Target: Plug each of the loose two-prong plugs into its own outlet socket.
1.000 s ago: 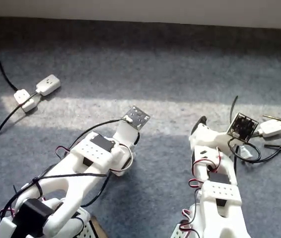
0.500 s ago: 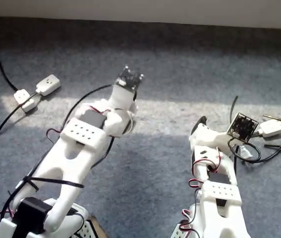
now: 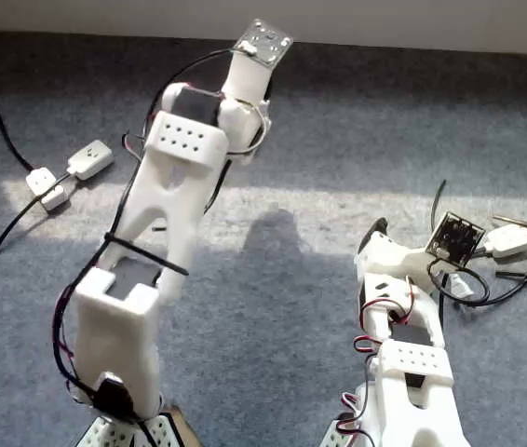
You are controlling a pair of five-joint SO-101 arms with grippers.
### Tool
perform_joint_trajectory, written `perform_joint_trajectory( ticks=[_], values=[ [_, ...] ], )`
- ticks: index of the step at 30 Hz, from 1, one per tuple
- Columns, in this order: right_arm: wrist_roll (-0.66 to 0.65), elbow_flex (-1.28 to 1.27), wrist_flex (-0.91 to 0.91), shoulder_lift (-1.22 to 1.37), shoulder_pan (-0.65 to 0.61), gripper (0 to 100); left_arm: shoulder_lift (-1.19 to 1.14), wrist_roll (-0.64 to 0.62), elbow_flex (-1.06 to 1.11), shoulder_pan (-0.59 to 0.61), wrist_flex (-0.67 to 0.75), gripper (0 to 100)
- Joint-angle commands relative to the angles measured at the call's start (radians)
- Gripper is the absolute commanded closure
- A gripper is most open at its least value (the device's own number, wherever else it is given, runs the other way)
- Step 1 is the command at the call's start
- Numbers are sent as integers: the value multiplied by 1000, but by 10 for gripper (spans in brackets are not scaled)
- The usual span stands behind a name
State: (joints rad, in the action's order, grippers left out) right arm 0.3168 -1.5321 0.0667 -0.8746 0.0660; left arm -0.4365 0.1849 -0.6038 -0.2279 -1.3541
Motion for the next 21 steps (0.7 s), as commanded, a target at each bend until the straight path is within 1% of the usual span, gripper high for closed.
perform_joint_trajectory(
  ticks=[1,3,5,9,12,14,19,21],
  values=[
    [-12,16,-2,-4,4,674,-366,32,-696,4,-117,994],
    [-12,16,-2,-4,4,674,-512,81,-848,1,-107,994],
    [-12,18,-2,-4,5,674,-641,101,-937,5,-63,994],
    [-12,18,-2,-4,4,674,-812,103,-980,28,109,994],
    [-12,18,-2,-4,4,674,-871,103,-977,45,218,994],
    [-12,18,-2,-4,4,674,-892,103,-977,50,252,993],
    [-12,18,-1,-4,4,674,-903,104,-975,54,256,986],
    [-12,18,-1,-4,4,674,-903,104,-975,54,244,944]
  ],
)
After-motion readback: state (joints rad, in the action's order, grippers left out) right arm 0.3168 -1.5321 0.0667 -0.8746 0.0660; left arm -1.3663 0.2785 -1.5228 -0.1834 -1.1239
